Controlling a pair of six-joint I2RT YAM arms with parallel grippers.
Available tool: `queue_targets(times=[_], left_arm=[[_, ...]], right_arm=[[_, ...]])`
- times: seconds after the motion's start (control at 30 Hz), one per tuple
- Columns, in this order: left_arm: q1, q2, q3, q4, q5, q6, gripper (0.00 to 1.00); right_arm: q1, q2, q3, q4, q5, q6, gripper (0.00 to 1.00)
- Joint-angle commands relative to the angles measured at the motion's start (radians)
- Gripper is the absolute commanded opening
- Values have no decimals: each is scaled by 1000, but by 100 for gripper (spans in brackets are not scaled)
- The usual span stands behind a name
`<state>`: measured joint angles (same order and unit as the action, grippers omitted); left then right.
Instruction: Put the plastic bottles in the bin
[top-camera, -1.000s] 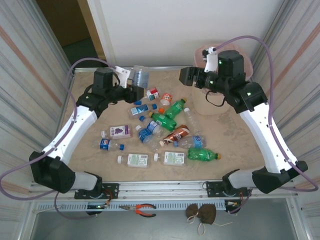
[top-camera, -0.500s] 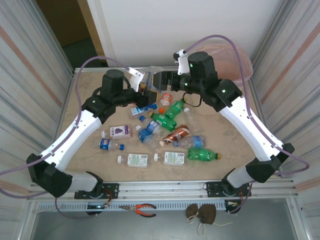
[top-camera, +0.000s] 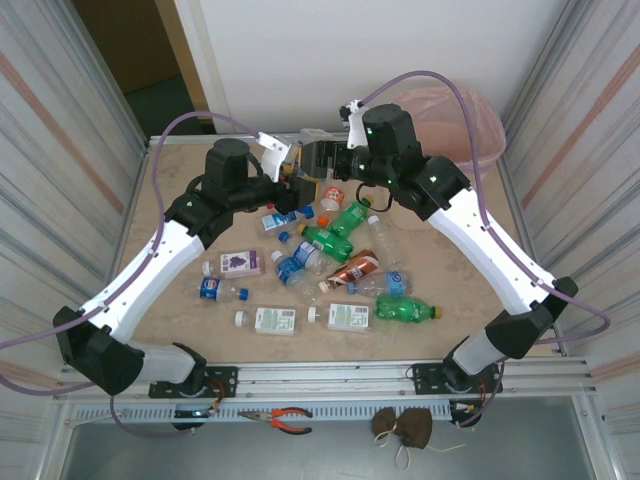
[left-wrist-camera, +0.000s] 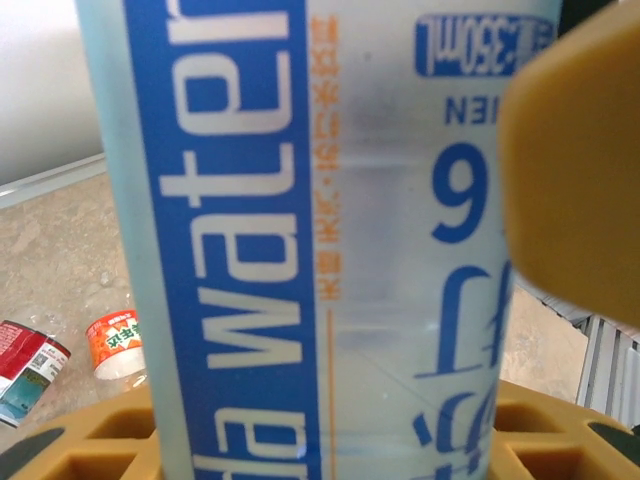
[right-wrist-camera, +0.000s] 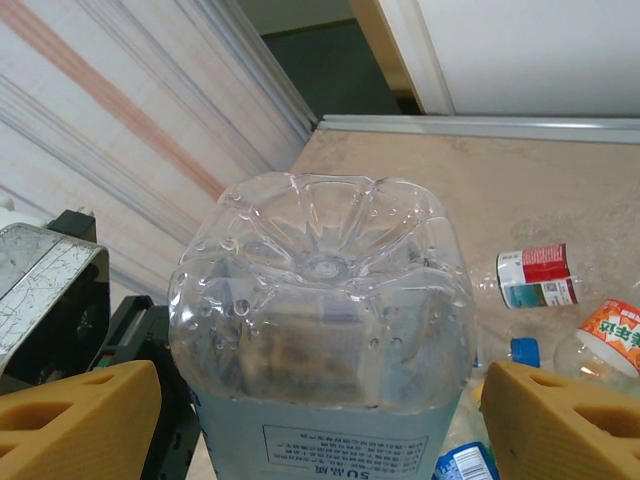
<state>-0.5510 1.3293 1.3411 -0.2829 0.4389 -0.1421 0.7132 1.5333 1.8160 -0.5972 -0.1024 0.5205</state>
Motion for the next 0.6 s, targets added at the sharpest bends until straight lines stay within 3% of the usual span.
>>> queue_targets(times=[0.0, 0.57], left_arm=[[-10, -33, 10, 49, 11, -3, 48], [-13, -37, -2, 81, 2, -16, 48]], right_arm=[[7, 24, 2, 33, 1, 24, 81], [4, 39, -18, 42, 15, 46, 79]])
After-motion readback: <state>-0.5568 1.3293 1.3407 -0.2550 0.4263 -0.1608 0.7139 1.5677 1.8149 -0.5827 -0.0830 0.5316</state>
